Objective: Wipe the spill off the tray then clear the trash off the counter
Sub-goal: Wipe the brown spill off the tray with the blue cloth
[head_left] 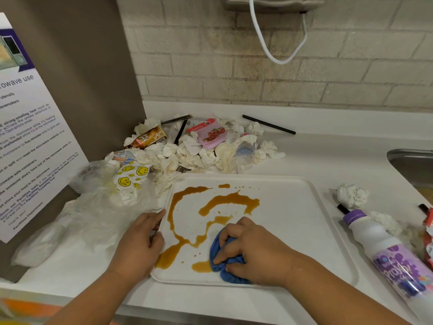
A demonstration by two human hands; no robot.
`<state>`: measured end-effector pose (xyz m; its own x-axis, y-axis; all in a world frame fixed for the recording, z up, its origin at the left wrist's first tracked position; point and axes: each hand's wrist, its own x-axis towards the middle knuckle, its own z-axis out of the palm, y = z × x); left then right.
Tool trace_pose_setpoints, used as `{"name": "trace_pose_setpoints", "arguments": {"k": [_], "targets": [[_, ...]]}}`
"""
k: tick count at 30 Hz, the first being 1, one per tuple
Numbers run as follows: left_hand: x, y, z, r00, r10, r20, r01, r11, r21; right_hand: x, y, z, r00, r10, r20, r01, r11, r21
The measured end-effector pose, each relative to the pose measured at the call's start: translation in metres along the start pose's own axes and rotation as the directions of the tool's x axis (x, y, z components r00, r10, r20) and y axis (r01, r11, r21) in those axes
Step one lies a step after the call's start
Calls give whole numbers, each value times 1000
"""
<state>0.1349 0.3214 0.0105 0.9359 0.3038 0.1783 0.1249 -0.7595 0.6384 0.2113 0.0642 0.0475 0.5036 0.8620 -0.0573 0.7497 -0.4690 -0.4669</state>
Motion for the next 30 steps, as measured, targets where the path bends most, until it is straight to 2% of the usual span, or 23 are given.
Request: {"name": "trace_pose_setpoints", "arguments": {"k": [5,10,14,17,19,22,26,30], "targets": [[0,0,0,1000,0,0,0,1000,-14,-1,3,-5,999,20,33,-22,998,52],[1,-3,1,1000,-5,-2,5,1000,-10,7,-6,3,1000,-8,11,8,1000,-29],[0,-3,1,1000,-5,0,5,1000,-13,7,-2,-3,998,13,54,-15,1000,27],[1,-3,1,1000,-2,-5,2,1000,-5,12,-5,0,999,26,22,-26,999,-27],[1,-4,1,1000,-3,-7,3,1000,-7,12,-9,5,999,0,52,3,998,-63],[1,-4,1,1000,-3,-4,3,1000,0,10,-8,0,995,20,102,-18,1000,-24],[2,-5,2,1000,-4,-4,4,1000,3,19,-13,5,999,13,42,-11,998,-63],[2,-5,2,1000,-4,-6,4,1000,-3,21,-17,10,997,7,81,-2,999,-52]]}}
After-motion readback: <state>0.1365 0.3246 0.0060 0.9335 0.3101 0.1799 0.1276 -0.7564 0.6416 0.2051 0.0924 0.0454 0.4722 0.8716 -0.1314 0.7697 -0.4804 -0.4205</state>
